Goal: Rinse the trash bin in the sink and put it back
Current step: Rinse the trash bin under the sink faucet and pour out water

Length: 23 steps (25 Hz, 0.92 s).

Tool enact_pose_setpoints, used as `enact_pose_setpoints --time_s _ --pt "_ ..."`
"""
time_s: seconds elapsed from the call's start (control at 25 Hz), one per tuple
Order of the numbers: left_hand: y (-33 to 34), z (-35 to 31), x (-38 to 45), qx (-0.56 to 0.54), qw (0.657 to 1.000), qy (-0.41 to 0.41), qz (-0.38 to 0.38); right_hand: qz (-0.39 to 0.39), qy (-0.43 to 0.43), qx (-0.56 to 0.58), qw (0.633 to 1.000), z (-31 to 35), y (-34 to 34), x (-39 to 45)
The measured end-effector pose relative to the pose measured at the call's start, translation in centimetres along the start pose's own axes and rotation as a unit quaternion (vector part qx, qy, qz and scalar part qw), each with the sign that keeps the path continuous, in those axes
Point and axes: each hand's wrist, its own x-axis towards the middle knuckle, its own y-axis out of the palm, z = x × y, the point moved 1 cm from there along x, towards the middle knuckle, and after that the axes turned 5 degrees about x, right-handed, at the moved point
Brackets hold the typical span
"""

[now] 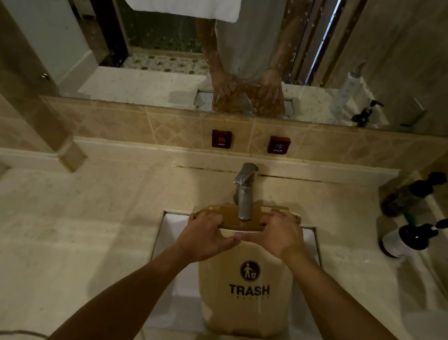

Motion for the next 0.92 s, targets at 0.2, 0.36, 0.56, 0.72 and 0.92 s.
enact_pose_setpoints --time_s 0.2,0.36,0.56,0.72,0.92 --pt "0.05 0.04 0.05 0.005 1.000 -0.003 0.000 0.000 0.009 -0.006 1.000 -0.03 0.12 0.22" --pt "0.27 0.26 0.12 0.013 1.000 -0.002 -0.004 -0.005 0.014 -0.009 1.000 -0.03 0.32 0.27" --pt "0.44 0.37 0.27 0.010 1.000 -0.002 -0.004 0.000 0.019 -0.006 1.000 0.12 0.07 0.08" --pt "0.67 0.53 0.30 0.007 1.000 -0.002 -0.007 -0.006 0.025 -0.001 1.000 0.12 0.18 0.06" --pt "0.75 0.61 0.41 0.010 1.000 -0.002 -0.004 -0.002 0.023 -0.001 1.000 0.13 0.16 0.11"
